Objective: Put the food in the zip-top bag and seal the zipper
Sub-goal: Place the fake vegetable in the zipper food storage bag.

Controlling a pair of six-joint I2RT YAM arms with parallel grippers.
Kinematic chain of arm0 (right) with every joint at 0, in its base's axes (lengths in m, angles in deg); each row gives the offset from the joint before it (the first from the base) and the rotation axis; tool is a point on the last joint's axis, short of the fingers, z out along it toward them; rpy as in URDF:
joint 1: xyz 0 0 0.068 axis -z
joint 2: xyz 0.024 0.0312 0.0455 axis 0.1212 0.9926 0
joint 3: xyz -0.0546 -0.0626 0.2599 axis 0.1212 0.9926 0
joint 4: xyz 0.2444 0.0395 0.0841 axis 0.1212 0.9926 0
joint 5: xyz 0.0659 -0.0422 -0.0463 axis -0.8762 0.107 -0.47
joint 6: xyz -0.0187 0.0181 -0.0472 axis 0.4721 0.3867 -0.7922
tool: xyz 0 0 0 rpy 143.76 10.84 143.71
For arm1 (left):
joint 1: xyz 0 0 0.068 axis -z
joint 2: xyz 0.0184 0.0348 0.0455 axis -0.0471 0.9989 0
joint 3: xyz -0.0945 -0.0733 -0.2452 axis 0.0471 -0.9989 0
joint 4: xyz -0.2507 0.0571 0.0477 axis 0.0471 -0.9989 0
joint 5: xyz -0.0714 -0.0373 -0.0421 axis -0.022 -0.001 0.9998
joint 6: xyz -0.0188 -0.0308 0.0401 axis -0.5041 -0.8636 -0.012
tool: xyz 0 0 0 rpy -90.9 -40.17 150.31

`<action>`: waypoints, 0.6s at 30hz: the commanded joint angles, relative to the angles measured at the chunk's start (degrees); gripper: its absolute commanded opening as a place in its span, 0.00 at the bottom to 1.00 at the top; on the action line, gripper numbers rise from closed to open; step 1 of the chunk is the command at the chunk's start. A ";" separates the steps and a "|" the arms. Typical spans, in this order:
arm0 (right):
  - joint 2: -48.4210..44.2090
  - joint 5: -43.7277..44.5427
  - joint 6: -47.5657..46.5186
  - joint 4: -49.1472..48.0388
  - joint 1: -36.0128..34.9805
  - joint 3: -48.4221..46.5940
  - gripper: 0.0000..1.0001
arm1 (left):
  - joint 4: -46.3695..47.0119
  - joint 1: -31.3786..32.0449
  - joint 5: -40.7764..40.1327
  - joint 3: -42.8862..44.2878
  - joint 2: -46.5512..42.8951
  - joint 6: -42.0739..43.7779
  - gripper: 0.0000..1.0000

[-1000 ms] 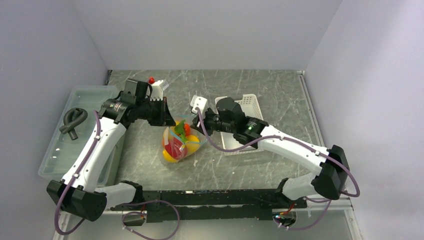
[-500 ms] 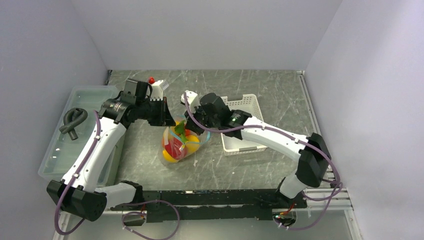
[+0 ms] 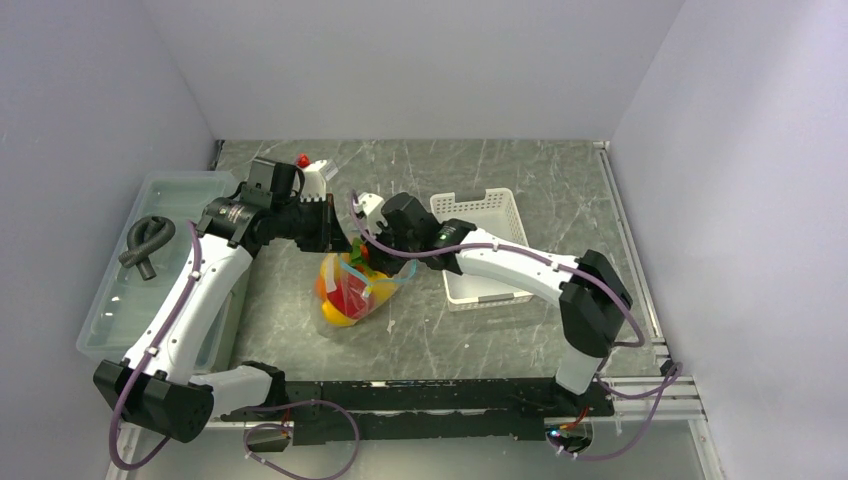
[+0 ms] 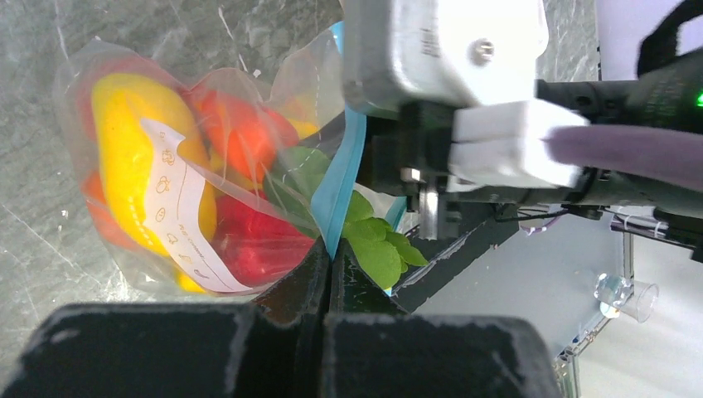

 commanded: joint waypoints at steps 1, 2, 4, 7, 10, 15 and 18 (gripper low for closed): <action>0.78 1.44 1.24 -0.77 0.05 -2.12 0.00 | 2.30 0.24 2.68 2.40 0.04 0.01 0.00; 0.74 1.56 1.17 -0.52 0.06 -2.28 0.00 | 2.29 0.24 2.56 2.39 0.12 0.01 0.00; 0.00 2.48 0.89 -0.18 0.06 -2.17 0.00 | 2.20 0.24 2.16 2.47 0.13 0.11 0.00; -1.60 5.35 0.33 1.32 0.10 -2.30 0.00 | 2.07 0.24 1.54 2.48 0.09 0.17 0.00; -3.73 8.28 -0.08 2.67 0.06 -2.51 0.01 | 1.91 0.24 1.15 2.40 0.13 0.29 0.00; -7.40 11.11 -0.42 2.94 0.06 -2.40 0.06 | 2.10 0.24 1.38 2.60 0.35 0.21 0.00; -8.83 10.68 -0.04 2.33 0.06 -2.64 0.08 | 2.13 0.24 1.55 2.67 0.62 0.22 0.00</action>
